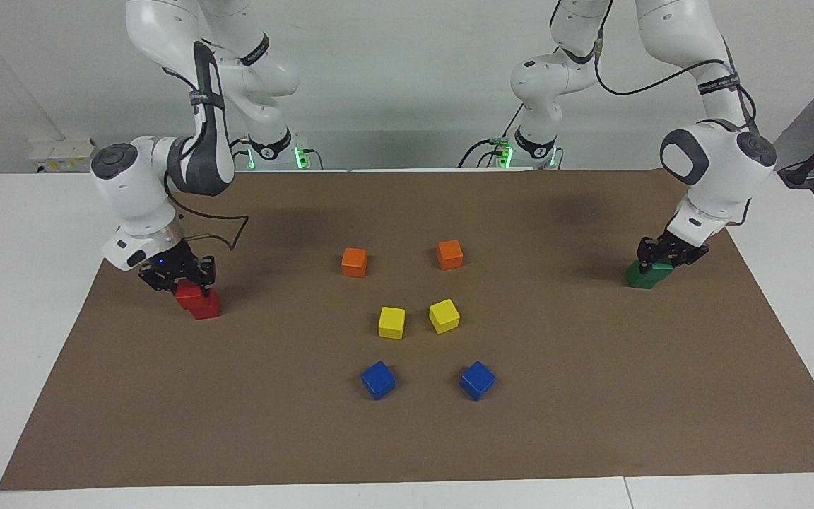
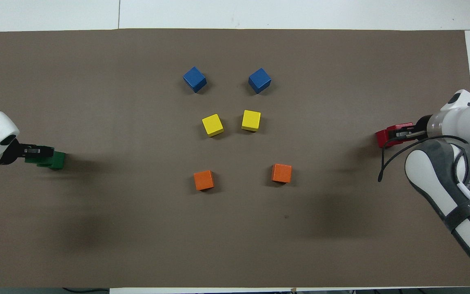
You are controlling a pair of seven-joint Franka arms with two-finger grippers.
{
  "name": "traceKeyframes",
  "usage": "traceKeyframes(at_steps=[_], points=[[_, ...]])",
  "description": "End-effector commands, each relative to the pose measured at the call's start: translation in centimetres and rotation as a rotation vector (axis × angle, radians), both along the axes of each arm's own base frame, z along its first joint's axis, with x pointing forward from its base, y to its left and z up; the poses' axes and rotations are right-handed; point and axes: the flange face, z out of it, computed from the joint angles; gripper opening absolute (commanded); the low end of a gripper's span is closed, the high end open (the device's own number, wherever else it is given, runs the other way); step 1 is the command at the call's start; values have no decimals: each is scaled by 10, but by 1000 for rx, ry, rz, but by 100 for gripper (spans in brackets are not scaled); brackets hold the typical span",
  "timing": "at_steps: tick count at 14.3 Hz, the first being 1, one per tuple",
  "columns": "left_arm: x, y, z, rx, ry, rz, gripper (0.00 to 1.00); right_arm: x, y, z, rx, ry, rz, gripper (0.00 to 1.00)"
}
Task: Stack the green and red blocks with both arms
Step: 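Stack green on green with the left gripper while the right gripper stacks red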
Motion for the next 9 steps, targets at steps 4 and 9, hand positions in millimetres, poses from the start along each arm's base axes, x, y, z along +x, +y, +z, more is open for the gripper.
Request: traceKeyframes(at_steps=[4,9], points=[[-4,0,-1,-15,-6,-34,100,-8,-1,3,11,-13,20,0],[3,-4,9,-16,-6,-45,100,-9,2,1,12,-7,26,0]])
